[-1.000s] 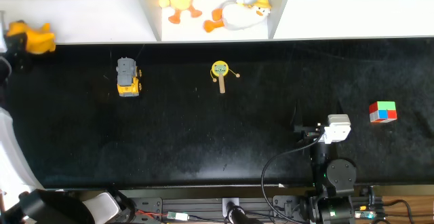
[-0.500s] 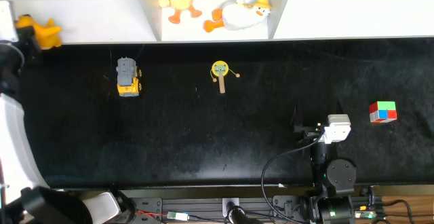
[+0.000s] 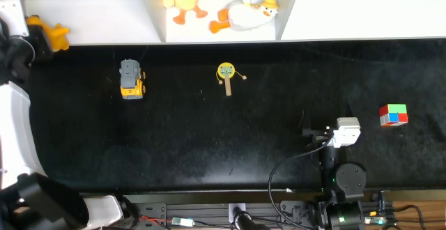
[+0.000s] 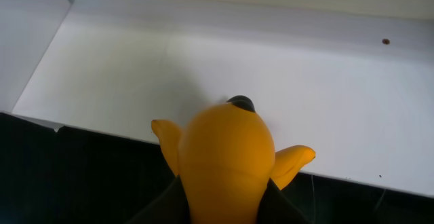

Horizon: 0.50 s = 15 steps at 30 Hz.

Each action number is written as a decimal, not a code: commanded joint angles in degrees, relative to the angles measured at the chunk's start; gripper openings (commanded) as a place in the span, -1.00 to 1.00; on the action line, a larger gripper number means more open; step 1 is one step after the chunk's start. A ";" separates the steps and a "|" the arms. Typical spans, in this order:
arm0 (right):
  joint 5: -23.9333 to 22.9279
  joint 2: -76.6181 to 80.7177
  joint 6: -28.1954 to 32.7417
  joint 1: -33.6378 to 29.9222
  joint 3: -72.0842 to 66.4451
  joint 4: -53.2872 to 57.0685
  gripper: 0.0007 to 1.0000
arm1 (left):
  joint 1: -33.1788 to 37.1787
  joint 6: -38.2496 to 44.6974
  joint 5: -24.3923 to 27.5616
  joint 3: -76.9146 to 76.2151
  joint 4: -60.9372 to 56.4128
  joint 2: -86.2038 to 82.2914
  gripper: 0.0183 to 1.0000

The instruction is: Store Toys

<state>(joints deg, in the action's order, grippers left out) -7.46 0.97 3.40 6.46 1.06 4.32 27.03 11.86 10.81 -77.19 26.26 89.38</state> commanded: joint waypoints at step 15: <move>0.44 0.09 -0.20 -0.07 -0.76 -0.33 0.99 | -1.01 -3.43 2.08 -7.89 -0.48 8.33 -0.61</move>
<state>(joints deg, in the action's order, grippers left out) -7.44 0.97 3.38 6.46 1.06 4.27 26.39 9.34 10.96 -82.89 26.76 96.71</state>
